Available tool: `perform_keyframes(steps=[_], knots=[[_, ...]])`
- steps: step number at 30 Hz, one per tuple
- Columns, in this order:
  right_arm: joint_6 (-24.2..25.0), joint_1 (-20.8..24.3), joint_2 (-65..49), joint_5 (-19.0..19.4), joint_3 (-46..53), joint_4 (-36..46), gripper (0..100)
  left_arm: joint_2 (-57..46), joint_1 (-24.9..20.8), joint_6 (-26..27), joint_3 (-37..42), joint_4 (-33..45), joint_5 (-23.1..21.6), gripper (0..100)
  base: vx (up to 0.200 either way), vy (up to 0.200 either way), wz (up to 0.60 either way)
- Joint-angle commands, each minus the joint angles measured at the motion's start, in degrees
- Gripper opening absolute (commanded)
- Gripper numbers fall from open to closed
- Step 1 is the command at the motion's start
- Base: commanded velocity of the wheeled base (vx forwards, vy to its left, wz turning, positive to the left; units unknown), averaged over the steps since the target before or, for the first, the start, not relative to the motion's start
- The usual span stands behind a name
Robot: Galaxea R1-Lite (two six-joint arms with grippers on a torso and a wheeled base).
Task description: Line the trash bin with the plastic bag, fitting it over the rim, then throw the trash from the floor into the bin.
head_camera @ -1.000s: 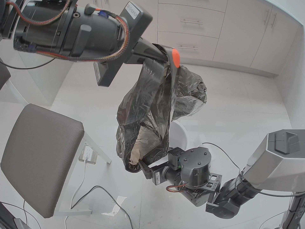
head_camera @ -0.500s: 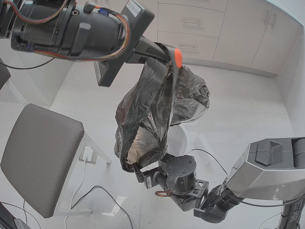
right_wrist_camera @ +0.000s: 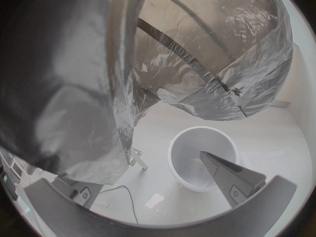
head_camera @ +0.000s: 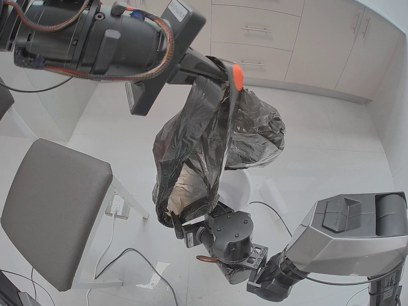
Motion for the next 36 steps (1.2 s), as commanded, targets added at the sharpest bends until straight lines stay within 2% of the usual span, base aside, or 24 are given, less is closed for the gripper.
perform_keyframes(steps=[1,3,4,13,16,17,18,19,20,22,23,26,27,28,29,32,36], knots=[[-0.47,0.31,0.99,-0.09,-0.29,-0.15,100,-0.01,-0.01,-0.02,0.01,-0.07,-0.02,0,0.000,0.000,0.00],[-0.65,0.31,0.99,-0.09,-0.20,-0.24,100,-0.01,-0.01,-0.02,0.01,-0.07,-0.02,0,0.000,0.000,0.00],[-0.65,0.31,0.99,-0.09,-0.20,-0.24,0,-0.01,-0.01,-0.02,0.01,-0.07,-0.02,0,0.000,0.000,0.00],[-0.73,0.40,-0.51,-0.09,2.61,-0.24,0,0.08,0.16,0.07,0.01,0.02,-0.02,0,0.000,0.000,0.00],[-0.82,0.40,-3.23,0.96,6.48,0.55,0,0.52,0.69,0.16,0.01,-0.07,0.16,0,0.000,0.000,0.00],[-2.23,0.40,-4.90,3.25,10.00,0.73,0,1.05,1.30,0.16,0.01,-0.07,0.16,0,0.000,0.000,0.00],[-2.23,0.40,-4.90,3.25,10.00,0.73,0,1.05,1.30,0.16,0.01,-0.07,0.16,0,0.000,0.000,0.00],[-4.07,0.40,-6.75,5.88,13.95,0.73,0,2.01,2.80,0.16,0.01,-0.07,0.07,0,0.000,0.000,0.00],[-4.42,0.40,-7.45,6.76,15.89,0.73,0,2.54,3.68,0.07,0.01,-0.07,0.07,0,0.000,0.000,0.00],[-4.42,0.40,-7.45,6.76,15.89,0.73,0,2.54,3.68,0.07,0.01,-0.07,0.07,0,0.000,0.000,0.00],[-4.51,0.05,-9.12,8.17,19.75,0.82,0,4.30,6.23,-0.20,0.01,0.11,-0.02,0,0.000,0.000,0.00],[-4.51,0.05,-9.12,8.17,19.75,0.82,0,4.30,6.23,-0.20,0.01,0.11,-0.02,0,0.000,0.000,0.00],[-3.99,-2.15,-11.67,11.95,26.78,0.64,0,8.08,11.76,-1.08,0.01,3.45,-0.37,0,0.000,0.000,0.00],[-3.99,-2.15,-11.67,11.95,26.78,0.64,0,8.08,11.76,-1.08,0.01,3.45,-0.37,0,0.000,0.000,0.00],[-2.40,-2.85,-13.25,13.71,30.12,0.64,0,10.01,13.96,-1.08,0.01,5.03,-1.16,0,0.000,0.000,0.00],[-0.03,-2.94,-15.63,16.87,33.20,0.64,0,12.30,16.33,-1.25,0.01,5.73,-2.57,0,0.000,0.000,0.00],[1.64,-4.87,-18.70,22.93,36.80,0.73,0,15.28,17.74,-1.34,0.01,7.76,-3.18,0,0.000,0.000,0.00]])
